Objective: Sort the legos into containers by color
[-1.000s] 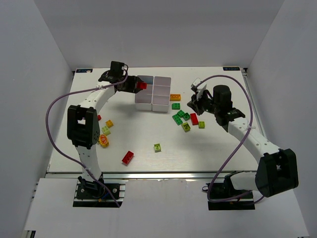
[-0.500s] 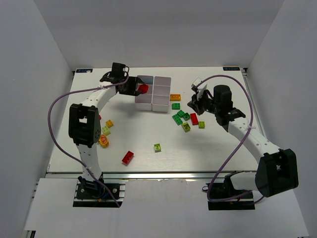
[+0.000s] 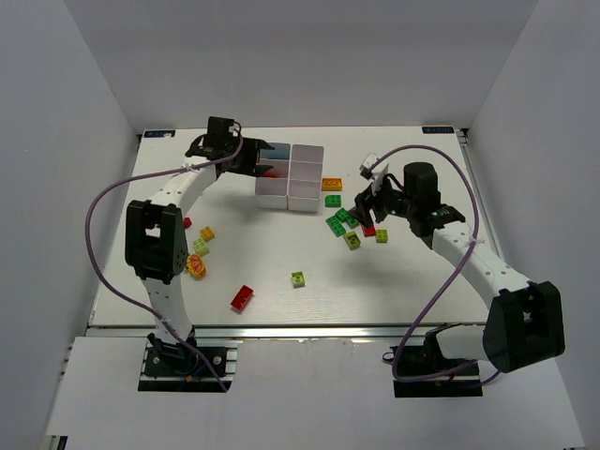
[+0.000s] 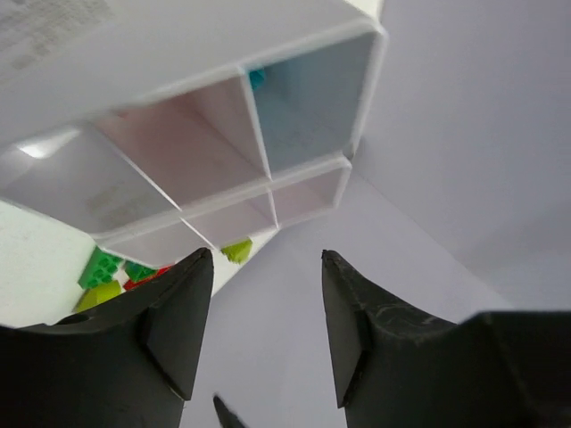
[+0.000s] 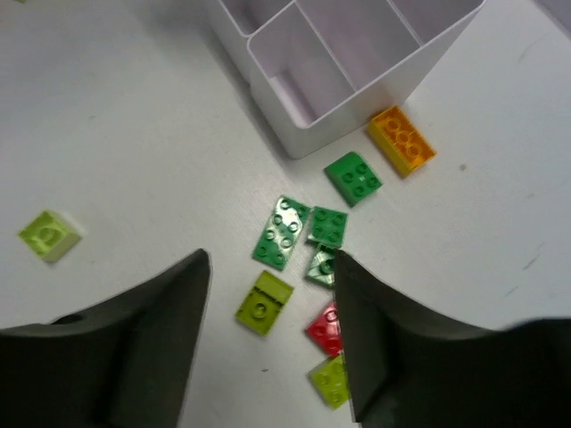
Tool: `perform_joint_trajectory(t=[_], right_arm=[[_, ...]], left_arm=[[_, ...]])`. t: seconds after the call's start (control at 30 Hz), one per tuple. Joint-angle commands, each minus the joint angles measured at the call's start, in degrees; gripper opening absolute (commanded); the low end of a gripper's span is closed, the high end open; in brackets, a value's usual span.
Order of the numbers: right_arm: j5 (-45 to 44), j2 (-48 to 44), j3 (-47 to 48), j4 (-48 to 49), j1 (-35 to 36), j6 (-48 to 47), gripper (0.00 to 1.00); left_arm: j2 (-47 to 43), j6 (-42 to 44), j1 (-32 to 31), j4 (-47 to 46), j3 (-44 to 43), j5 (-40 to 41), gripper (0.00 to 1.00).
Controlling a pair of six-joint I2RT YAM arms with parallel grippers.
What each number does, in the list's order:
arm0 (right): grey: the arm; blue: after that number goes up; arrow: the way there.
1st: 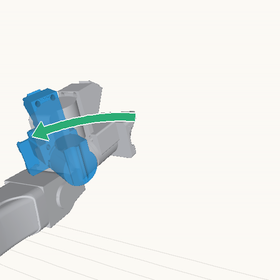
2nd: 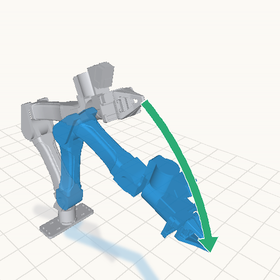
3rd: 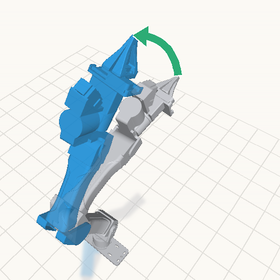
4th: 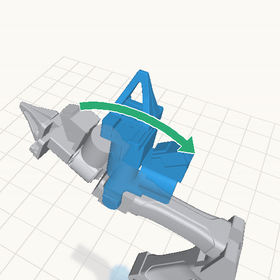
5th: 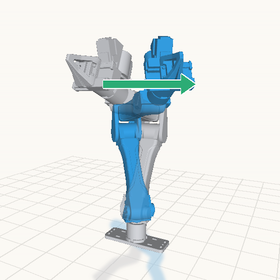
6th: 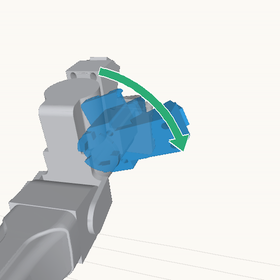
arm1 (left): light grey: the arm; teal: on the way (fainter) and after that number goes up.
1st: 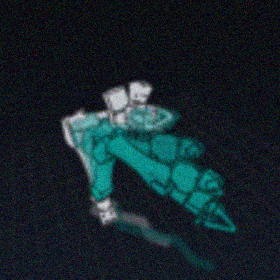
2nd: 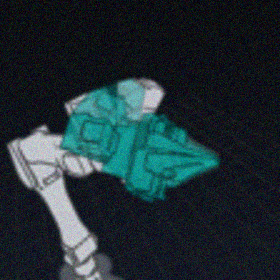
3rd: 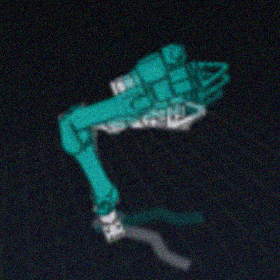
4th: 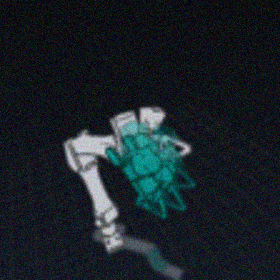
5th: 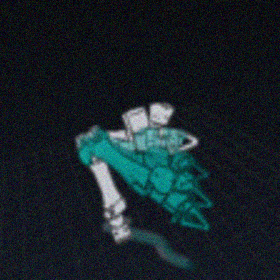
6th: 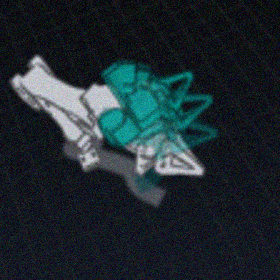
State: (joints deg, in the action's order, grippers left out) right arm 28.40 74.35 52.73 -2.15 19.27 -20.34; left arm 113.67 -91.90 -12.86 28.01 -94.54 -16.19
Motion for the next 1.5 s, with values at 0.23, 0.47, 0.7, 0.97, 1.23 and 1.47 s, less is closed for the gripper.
perform_joint_trajectory(t=[0.23,0.47,0.7,0.97,1.23,1.47], right_arm=[[-3.08,4.74,7.21,-10.48,-0.63,2.75,0.74],[-10.73,10.37,8.61,-14.10,-0.72,6.62,0.77],[-8.28,18.37,14.93,-19.73,-2.04,10.41,0.78],[5.39,21.98,21.62,-24.82,-3.36,1.81,0.79],[12.29,24.79,25.75,-32.64,-4.06,-5.94,0.76],[13.17,24.53,24.70,-32.21,-5.29,-5.77,0.75]], left_arm=[[-26.90,22.00,0.91,-30.49,28.96,-9.14,0.74],[-40.88,49.07,0.82,-7.82,32.31,6.41,0.84],[-48.89,66.22,0.82,-0.86,36.79,8.72,0.85],[-49.95,77.04,0.82,4.67,43.04,2.20,0.85],[-48.46,77.49,-4.43,6.01,45.58,2.03,0.81],[-35.90,68.19,-17.27,20.37,38.39,10.62,0.79]])
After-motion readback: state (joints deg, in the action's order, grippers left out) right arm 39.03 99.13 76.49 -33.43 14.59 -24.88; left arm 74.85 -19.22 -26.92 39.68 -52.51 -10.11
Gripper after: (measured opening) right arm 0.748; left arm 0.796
